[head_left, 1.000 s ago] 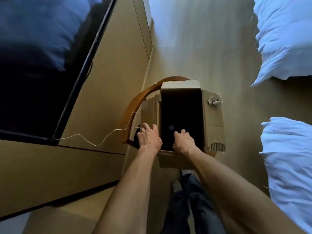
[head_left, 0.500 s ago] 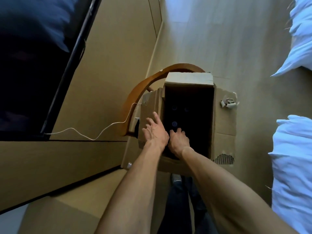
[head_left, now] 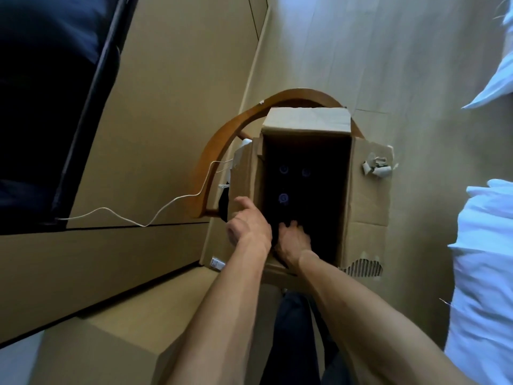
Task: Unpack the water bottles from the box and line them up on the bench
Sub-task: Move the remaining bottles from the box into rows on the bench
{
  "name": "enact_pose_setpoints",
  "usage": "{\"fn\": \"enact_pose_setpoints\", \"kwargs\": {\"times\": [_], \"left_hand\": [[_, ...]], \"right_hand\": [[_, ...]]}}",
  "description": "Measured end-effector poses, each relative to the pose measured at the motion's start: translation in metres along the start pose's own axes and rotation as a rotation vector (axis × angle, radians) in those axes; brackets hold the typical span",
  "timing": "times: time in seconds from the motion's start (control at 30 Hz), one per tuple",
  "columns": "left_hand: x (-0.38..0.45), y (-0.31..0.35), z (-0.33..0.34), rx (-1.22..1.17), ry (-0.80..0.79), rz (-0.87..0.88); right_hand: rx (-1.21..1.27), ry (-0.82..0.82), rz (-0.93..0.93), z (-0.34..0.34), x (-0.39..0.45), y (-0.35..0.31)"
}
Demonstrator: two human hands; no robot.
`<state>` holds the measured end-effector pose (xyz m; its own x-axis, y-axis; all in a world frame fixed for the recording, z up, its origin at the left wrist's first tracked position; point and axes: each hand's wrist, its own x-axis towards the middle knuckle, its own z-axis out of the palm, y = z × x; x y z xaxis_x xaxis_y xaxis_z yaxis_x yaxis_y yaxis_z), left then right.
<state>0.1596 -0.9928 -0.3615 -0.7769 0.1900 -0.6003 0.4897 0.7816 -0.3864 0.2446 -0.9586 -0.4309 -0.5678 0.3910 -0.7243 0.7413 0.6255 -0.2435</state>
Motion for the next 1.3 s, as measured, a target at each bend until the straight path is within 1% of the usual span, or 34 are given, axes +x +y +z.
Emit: {"fn": "enact_pose_setpoints", "kwargs": {"times": [0.13,0.2,0.3,0.37,0.5,0.53,0.63,0.7,0.8,0.87,0.93,1.0,1.03,1.1,1.13,1.2,1.3], "left_hand": [[0.001,0.003,0.004,0.008,0.029,-0.042],[0.002,0.005,0.008,0.019,0.031,-0.066],[0.005,0.007,0.014,0.028,0.063,-0.086],[0.007,0.008,0.015,0.017,0.075,-0.083],[0.014,-0.001,0.017,0.021,0.103,-0.107],[0.016,-0.005,0.017,0.021,0.104,-0.109],[0.023,-0.012,0.015,-0.035,0.119,-0.124],[0.025,-0.012,0.017,-0.087,0.139,-0.125],[0.021,-0.007,0.019,-0.163,0.121,-0.089],[0.018,-0.003,0.019,-0.182,0.116,-0.075],[0.014,0.0,0.017,-0.222,0.095,-0.04],[0.01,-0.001,0.015,-0.279,0.058,0.017],[0.008,-0.002,0.012,-0.301,0.037,0.04],[0.006,-0.007,0.006,-0.325,0.007,0.06],[0.006,-0.01,0.004,-0.325,-0.003,0.07],[0.009,-0.015,0.003,-0.323,-0.005,0.106],[0.015,-0.017,0.012,-0.368,0.024,0.12]], "right_hand": [[-0.053,0.097,-0.035,-0.014,0.025,-0.001],[-0.073,0.124,-0.021,-0.023,0.046,-0.008],[-0.204,0.08,-0.049,-0.033,0.078,-0.022],[-0.299,0.013,-0.082,-0.033,0.096,-0.023],[-0.265,-0.104,-0.026,-0.015,0.11,-0.018],[-0.257,-0.103,-0.039,-0.008,0.11,-0.018],[-0.189,-0.03,-0.131,0.005,0.112,-0.017],[-0.22,-0.005,-0.144,0.002,0.118,-0.022],[-0.307,-0.05,-0.107,-0.003,0.123,-0.03],[-0.347,-0.083,-0.153,-0.007,0.122,-0.025],[-0.418,-0.036,-0.252,-0.011,0.121,-0.012],[-0.457,0.065,-0.319,-0.019,0.114,-0.004],[-0.427,0.103,-0.326,-0.026,0.11,-0.004],[-0.375,0.144,-0.272,-0.045,0.103,-0.011],[-0.359,0.135,-0.226,-0.052,0.101,-0.015],[-0.335,0.06,-0.169,-0.056,0.099,-0.018],[-0.349,-0.089,-0.166,-0.037,0.107,-0.01]]}}
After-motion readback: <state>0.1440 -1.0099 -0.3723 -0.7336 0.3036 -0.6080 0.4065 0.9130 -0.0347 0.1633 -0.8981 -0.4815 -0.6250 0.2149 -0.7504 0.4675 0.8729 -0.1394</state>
